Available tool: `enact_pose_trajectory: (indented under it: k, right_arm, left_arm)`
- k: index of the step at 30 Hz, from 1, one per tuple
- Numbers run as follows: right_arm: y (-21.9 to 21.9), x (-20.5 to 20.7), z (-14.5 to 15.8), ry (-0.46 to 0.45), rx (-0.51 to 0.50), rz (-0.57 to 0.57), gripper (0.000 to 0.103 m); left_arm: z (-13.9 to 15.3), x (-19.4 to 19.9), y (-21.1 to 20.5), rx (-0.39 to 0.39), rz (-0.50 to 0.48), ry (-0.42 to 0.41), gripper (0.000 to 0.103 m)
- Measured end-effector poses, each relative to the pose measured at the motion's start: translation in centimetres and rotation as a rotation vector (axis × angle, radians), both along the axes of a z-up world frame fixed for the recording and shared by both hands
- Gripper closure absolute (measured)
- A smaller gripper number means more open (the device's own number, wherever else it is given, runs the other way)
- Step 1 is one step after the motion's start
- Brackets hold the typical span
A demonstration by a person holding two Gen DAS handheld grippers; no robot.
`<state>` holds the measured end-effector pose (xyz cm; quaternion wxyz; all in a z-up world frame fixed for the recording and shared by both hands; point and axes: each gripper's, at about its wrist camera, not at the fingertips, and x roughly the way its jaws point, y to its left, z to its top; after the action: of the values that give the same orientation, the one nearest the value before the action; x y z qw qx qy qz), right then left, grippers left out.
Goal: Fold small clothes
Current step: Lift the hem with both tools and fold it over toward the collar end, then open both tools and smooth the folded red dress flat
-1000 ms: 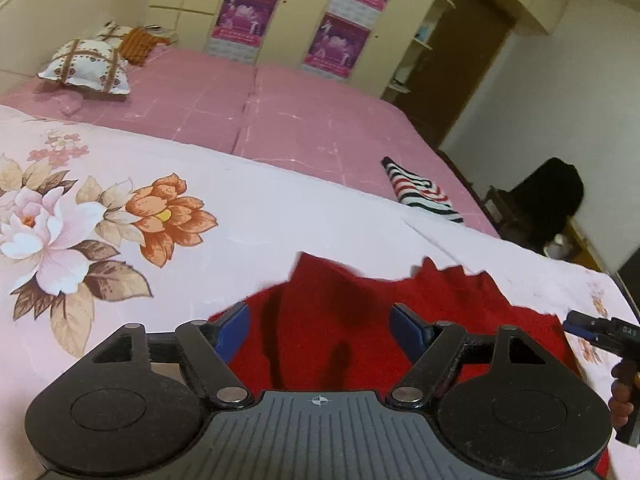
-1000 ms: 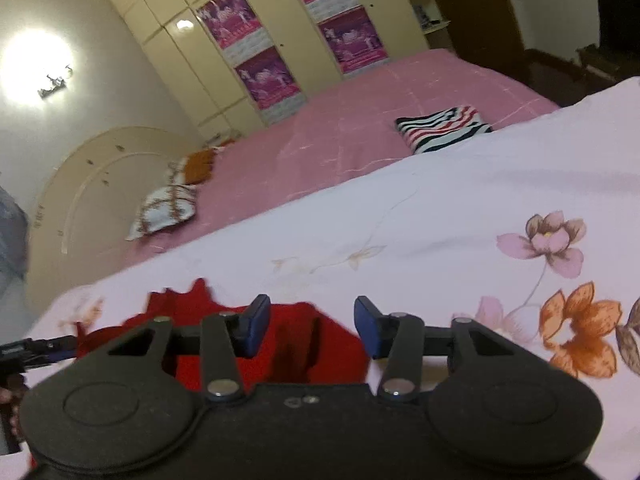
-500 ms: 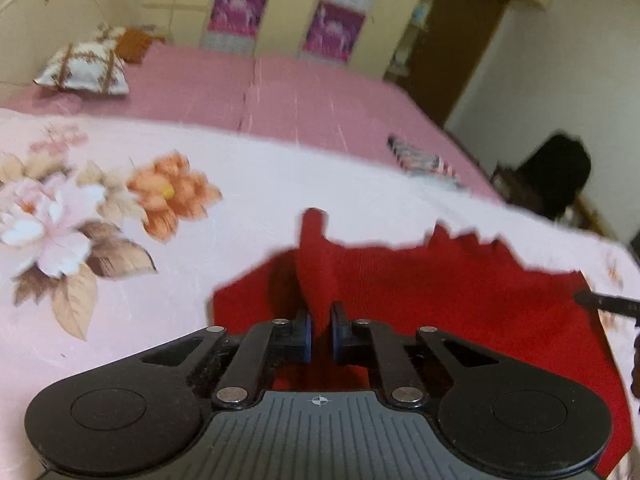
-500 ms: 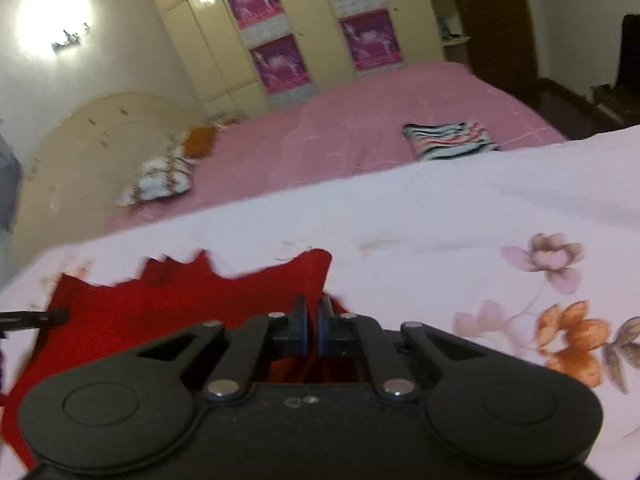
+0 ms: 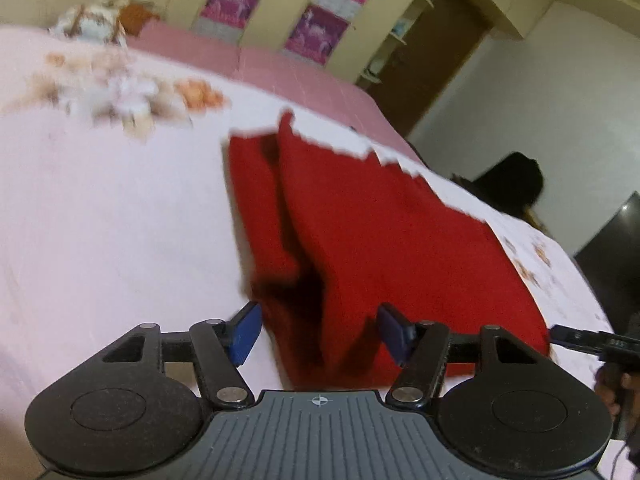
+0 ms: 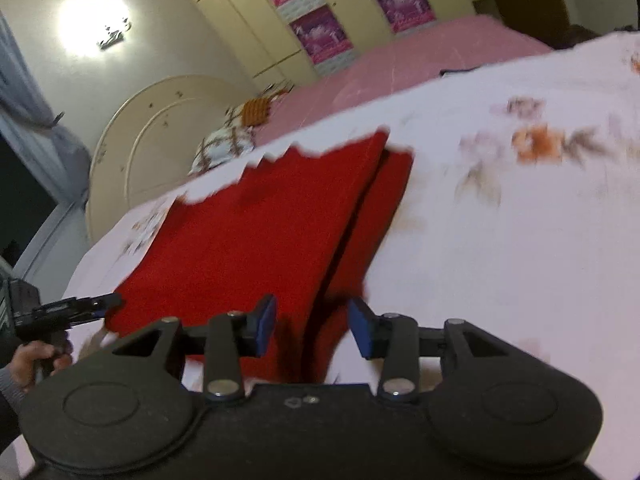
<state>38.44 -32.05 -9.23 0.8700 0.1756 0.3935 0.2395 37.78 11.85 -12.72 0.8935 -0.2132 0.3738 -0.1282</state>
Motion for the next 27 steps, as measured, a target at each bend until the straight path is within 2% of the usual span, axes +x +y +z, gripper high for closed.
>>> enact_pose_trajectory:
  k: [3,4,5,6,7,10,12,14,15,16,17,18,19,20,23,27]
  right_arm:
    - [1.4,-0.6,-0.7,0.01,-0.032,0.017,0.06]
    - [1.7,-0.8,-0.7,0.009,-0.046,0.021,0.063]
    - [2.1,-0.8,-0.5,0.002,-0.058,0.026,0.071]
    - [2.5,-0.7,-0.5,-0.003,-0.073,0.03,0.079]
    - [2.9,-0.6,-0.5,0.002,-0.093,0.035,0.095]
    - [3.1,-1.3,0.3,-0.028,-0.15,0.051,0.096]
    - [2.2,-1.9,1.2,-0.039,-0.158,0.051,0.097]
    - [2.1,-1.5,0.6,-0.018,-0.201,0.063,0.096]
    - [2.5,-1.0,-0.3,0.023,-0.241,0.085,0.095]
    - [2.7,-0.7,-0.5,0.029,-0.254,0.097,0.092]
    - [2.6,-0.6,0.0,0.035,-0.249,0.1,0.079]
    - [2.2,-0.7,0.8,0.022,-0.253,0.083,0.071]
    - [1.9,-1.1,1.7,-0.023,-0.266,0.057,0.055]
    - [1.4,-1.7,3.0,-0.104,-0.275,0.037,0.053]
    - [2.6,0.0,4.2,-0.177,-0.277,0.047,0.058]
    - [10.0,5.4,3.7,-0.261,-0.352,0.085,0.062]
  left_arm:
    - [-0.3,0.3,-0.4,-0.017,0.003,-0.003,0.04]
    - [-0.4,0.8,-0.4,-0.03,0.011,0.007,0.044]
    - [-0.4,1.1,-0.6,-0.016,0.004,0.019,0.081]
    - [-0.4,1.4,-1.1,0.041,-0.015,0.049,0.095]
    - [-0.1,1.4,-1.4,0.077,-0.026,0.05,0.094]
    - [1.7,0.3,-1.3,0.145,-0.045,0.017,0.095]
    - [1.6,0.3,-0.8,0.19,-0.058,0.043,0.095]
    - [0.8,0.6,-0.8,0.217,-0.103,0.05,0.095]
    - [1.0,0.8,-0.7,0.215,-0.119,0.048,0.095]
    - [1.5,0.9,-0.4,0.22,-0.123,0.049,0.087]
    - [2.1,0.6,0.0,0.248,-0.109,0.047,0.059]
    - [2.8,0.2,0.3,0.29,-0.076,0.033,0.044]
    - [3.8,-0.4,0.7,0.341,-0.035,-0.011,0.025]
    - [4.6,-0.5,0.8,0.355,-0.028,-0.05,0.025]
    - [5.9,2.8,-1.7,0.318,-0.078,-0.11,0.025]
    - [5.2,9.3,-8.5,0.289,-0.175,-0.158,0.025]
